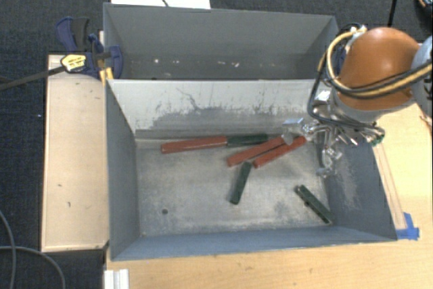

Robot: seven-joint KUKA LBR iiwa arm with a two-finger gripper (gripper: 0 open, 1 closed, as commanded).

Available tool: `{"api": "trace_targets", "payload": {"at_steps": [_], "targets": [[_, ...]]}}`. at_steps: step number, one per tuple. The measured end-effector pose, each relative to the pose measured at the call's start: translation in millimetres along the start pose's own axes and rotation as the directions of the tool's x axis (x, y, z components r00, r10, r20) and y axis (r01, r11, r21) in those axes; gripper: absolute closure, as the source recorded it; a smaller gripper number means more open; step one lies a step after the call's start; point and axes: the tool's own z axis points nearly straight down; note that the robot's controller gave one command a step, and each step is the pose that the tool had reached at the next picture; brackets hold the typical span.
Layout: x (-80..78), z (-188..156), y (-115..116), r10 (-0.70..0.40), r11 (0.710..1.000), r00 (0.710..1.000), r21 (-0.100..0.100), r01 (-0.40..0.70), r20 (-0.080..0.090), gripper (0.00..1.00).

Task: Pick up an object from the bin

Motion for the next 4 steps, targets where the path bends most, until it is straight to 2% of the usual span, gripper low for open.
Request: {"api": "trace_targets", "payload": {"at_steps": [1,2,3,4], "targets": [[-21.5,81.2,17.3,0.075,0.997,0.997,-0.009,-0.075,-0.007,0.0],[-63.0,77.1,60.0,-0.048,0.999,0.999,-0.005,0.048,-0.001,0.0],[-63.2,74.7,57.8,-0.042,0.999,0.999,-0.003,0.042,0.001,1.0],[-61.0,77.3,58.3,-0.041,0.999,0.999,-0.006,0.041,-0.004,0.0]]}}
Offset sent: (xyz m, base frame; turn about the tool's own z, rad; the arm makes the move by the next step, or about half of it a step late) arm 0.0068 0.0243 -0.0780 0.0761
